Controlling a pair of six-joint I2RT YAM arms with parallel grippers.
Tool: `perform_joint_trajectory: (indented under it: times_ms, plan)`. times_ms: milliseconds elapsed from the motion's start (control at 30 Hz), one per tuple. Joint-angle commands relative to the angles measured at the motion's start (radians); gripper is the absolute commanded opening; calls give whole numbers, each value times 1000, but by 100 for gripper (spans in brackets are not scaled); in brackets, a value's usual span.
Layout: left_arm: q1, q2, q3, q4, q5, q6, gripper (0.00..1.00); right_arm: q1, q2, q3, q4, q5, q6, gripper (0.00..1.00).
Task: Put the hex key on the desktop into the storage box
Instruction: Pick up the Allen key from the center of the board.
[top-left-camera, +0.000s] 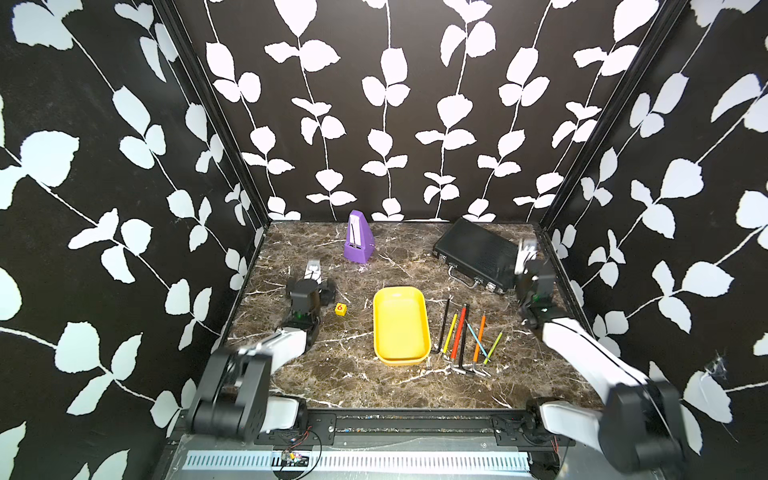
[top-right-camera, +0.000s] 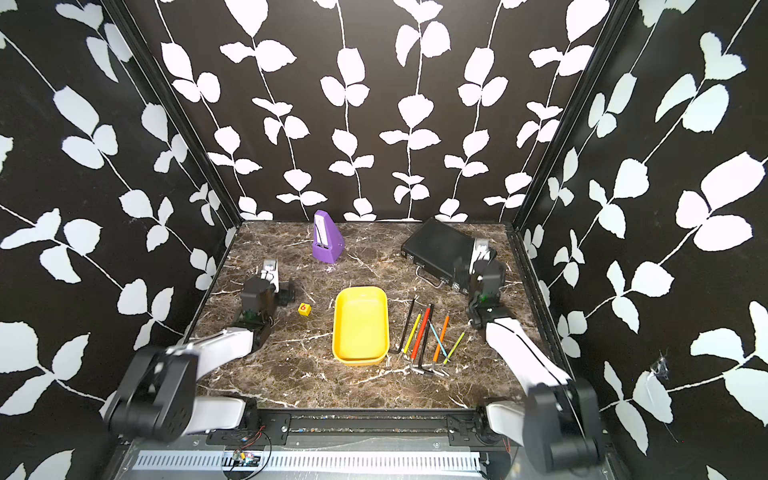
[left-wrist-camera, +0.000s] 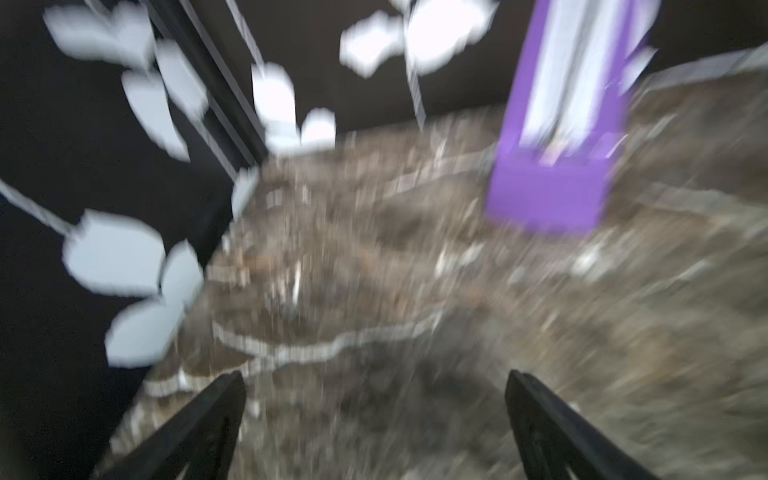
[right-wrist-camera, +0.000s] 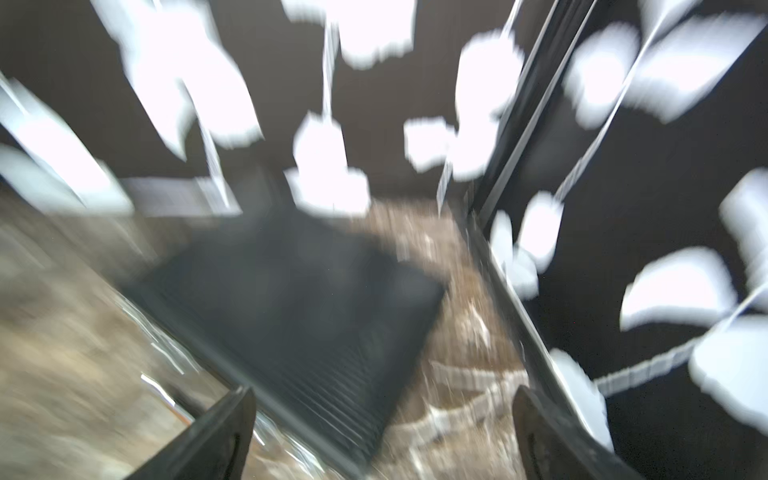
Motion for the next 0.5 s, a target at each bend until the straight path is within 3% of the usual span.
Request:
perform_joint_trajectory:
  times_ms: [0, 33, 67, 133, 233, 367, 467]
  plan:
    - [-112, -144, 175, -189, -127, -44, 99, 13, -97, 196, -315, -2, 336, 99]
    - [-112, -155, 265, -341, -105, -177, 99, 12, -105, 204, -392, 23, 506, 99]
    - [-111, -157, 358, -542, -119, -380, 99, -4, -113, 175, -377, -25, 587, 100]
    - [-105, -142, 450, -719, -117, -610, 99, -25, -106, 161, -353, -181, 582, 99]
    - [-52, -114, 520, -806, 137, -676, 96, 23, -14, 338, -739, -119, 583, 99]
    - [-108, -57, 655, -1110, 171, -695, 89, 125, 66, 490, -1091, -17, 526, 76]
    - [-148, -42, 681, -1301, 204, -695, 88, 188, 82, 508, -1235, 9, 501, 69]
